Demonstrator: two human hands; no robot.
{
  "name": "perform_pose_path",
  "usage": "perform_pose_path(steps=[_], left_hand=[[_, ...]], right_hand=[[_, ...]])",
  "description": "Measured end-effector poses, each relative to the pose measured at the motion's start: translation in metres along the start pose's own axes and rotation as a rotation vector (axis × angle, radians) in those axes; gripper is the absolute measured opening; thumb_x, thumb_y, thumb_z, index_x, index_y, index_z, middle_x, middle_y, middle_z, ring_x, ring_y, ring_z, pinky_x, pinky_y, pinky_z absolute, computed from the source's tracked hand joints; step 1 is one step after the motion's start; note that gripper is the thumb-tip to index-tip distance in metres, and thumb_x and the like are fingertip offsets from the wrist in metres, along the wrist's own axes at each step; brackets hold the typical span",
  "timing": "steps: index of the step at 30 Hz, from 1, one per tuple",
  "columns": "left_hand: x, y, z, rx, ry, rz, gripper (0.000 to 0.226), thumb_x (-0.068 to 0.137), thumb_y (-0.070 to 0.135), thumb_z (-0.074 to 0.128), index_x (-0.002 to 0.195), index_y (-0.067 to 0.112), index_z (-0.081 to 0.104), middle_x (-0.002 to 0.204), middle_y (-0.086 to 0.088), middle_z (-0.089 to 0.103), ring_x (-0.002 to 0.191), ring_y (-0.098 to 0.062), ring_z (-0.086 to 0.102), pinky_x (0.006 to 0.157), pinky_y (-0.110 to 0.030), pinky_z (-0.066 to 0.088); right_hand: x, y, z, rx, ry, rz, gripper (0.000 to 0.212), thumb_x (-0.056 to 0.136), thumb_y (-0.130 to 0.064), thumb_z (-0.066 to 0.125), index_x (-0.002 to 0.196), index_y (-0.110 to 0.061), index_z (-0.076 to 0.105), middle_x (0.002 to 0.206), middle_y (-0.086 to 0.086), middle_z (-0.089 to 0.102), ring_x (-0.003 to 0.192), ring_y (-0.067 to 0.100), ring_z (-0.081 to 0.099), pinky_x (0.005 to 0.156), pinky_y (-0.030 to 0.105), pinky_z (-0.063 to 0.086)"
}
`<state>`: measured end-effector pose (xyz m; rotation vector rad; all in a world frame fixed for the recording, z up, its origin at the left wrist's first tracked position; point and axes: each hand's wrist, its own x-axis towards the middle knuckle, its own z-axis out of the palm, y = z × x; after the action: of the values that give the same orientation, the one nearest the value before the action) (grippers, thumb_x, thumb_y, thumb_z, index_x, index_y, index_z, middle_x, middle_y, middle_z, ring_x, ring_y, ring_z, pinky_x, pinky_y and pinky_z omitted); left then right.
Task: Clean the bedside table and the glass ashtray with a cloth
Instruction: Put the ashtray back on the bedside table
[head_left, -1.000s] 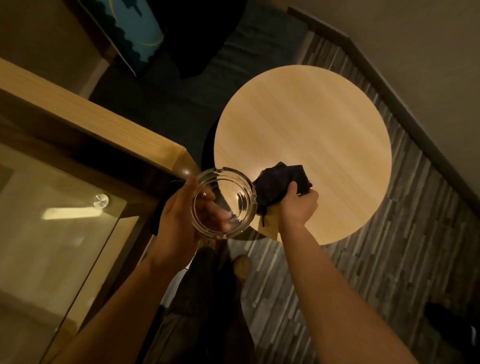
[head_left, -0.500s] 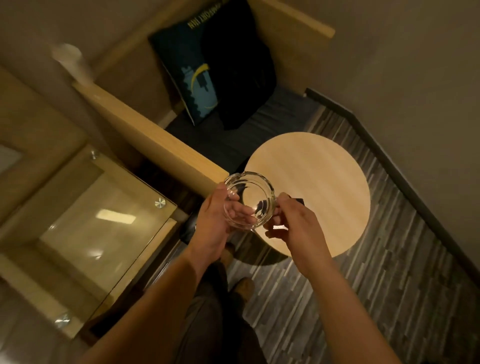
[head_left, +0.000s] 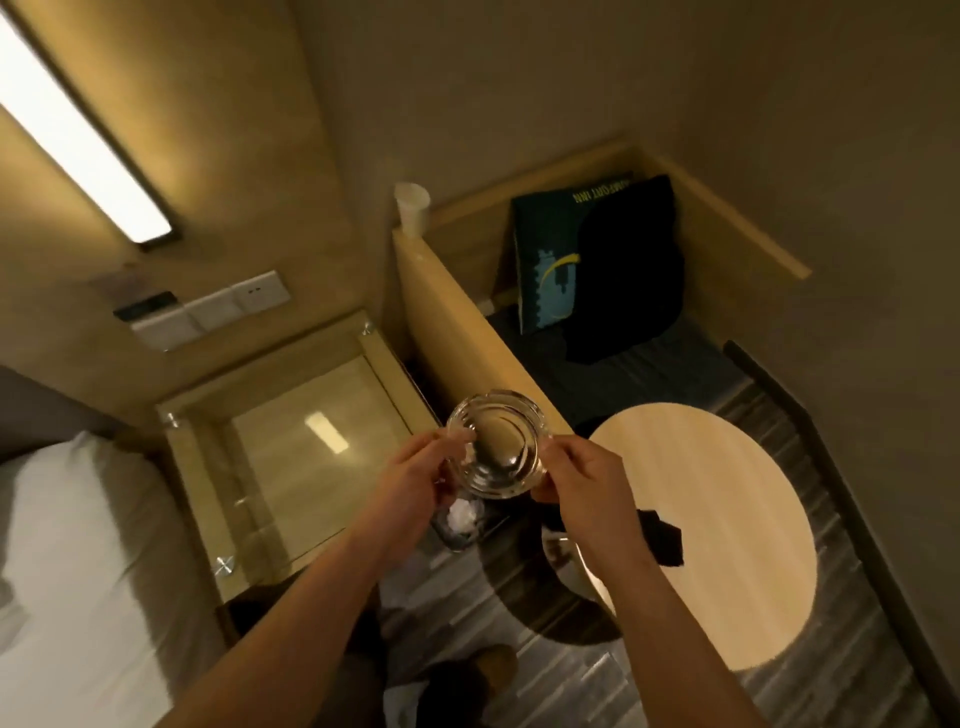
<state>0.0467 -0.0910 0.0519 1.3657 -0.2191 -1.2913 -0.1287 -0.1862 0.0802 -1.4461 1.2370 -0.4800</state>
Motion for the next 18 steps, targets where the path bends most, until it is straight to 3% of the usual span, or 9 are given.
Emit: perform_pose_path(steps=[3,6,8,11,18], left_hand=[[-0.005,0.013,-0.042,-0.074,0.094,0.080,0.042,0.077,0.040,0.085,0.100,0.008,0.072,0.087,-0.011,0.066,0.062,-0.014,0.058,0.054,-0.026,0.049],[-0.010,0.018,-0.090,-0.118,0.195,0.132,0.037,0.085,0.036,0.080,0.107,0.009,0.069,0.096,-0.013,0.073,0.067,-0.015,0.062,0.059,-0.027,0.053],[-0.010,0.021,-0.123,-0.105,0.293,0.143,0.033,0.089,0.035,0.078,0.111,0.010,0.070,0.099,-0.009,0.076,0.070,-0.014,0.064,0.061,-0.027,0.054],[-0.006,0.030,-0.172,-0.106,0.471,0.161,0.028,0.092,0.035,0.076,0.110,0.014,0.071,0.091,0.000,0.076,0.066,-0.008,0.065,0.057,-0.022,0.053],[0.010,0.053,-0.287,-0.033,0.730,0.162,0.011,0.094,0.037,0.075,0.098,0.027,0.076,0.082,0.007,0.077,0.073,-0.004,0.070,0.063,-0.021,0.054]], right_hand=[[0.015,-0.014,0.044,-0.024,-0.059,-0.027,0.023,0.103,-0.035,0.059,0.087,-0.028,0.074,0.077,-0.006,0.075,0.068,0.010,0.073,0.066,0.028,0.062],[0.029,-0.023,0.096,-0.003,-0.155,0.009,0.022,0.102,-0.040,0.060,0.093,-0.027,0.075,0.083,-0.008,0.077,0.072,0.007,0.074,0.062,0.019,0.059],[0.036,-0.028,0.135,-0.003,-0.214,0.040,0.022,0.102,-0.043,0.060,0.101,-0.027,0.075,0.088,-0.006,0.078,0.078,0.010,0.076,0.066,0.022,0.061],[0.047,-0.037,0.198,-0.007,-0.271,0.054,0.019,0.101,-0.040,0.061,0.098,-0.027,0.076,0.088,0.002,0.078,0.076,0.014,0.075,0.068,0.028,0.063],[0.072,-0.059,0.339,-0.078,-0.401,0.055,0.019,0.104,-0.027,0.059,0.098,-0.016,0.073,0.083,0.008,0.071,0.066,0.009,0.069,0.065,0.026,0.061]])
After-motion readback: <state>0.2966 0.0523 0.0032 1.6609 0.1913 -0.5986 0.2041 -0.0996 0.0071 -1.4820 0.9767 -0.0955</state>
